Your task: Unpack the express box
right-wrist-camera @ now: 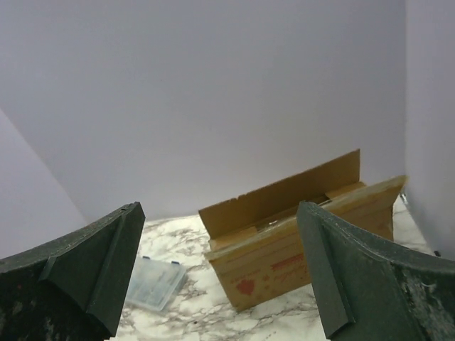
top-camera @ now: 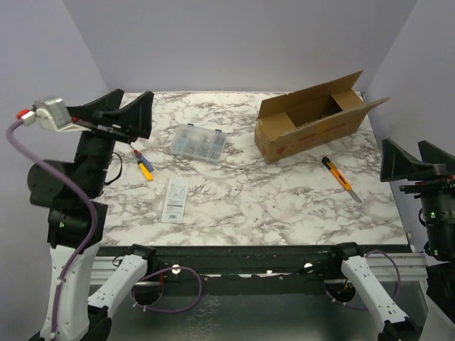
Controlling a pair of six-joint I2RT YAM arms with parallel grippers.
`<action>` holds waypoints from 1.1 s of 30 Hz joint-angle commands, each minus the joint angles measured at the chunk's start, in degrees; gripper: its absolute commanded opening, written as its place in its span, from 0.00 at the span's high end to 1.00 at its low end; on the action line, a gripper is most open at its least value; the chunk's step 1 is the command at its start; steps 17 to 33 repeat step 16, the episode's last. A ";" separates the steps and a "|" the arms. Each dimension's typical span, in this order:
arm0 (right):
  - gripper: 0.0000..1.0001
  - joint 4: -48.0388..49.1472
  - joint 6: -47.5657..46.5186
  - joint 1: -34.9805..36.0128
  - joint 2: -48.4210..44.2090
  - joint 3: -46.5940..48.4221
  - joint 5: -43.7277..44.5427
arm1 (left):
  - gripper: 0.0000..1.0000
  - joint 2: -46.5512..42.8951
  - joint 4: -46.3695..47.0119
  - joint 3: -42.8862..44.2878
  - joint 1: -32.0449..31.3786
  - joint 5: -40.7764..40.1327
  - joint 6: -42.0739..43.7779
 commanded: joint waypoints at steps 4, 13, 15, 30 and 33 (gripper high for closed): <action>0.00 -0.88 -3.84 0.05 -0.21 -0.47 2.81 | 0.01 -3.60 0.61 4.39 -3.45 -1.46 5.36; 0.00 5.57 -3.79 0.06 -5.10 -6.06 2.71 | 0.01 -5.80 0.23 3.55 -6.30 -3.91 8.88; 0.00 5.14 -2.46 0.06 -5.56 -6.56 5.83 | 0.01 -6.16 -0.13 3.39 -6.95 -4.06 9.34; 0.00 4.80 -2.45 0.06 -5.58 -6.50 6.81 | 0.01 -6.35 -0.16 3.36 -7.32 -4.03 9.59; 0.00 4.80 -2.45 0.06 -5.58 -6.50 6.81 | 0.01 -6.35 -0.16 3.36 -7.32 -4.03 9.59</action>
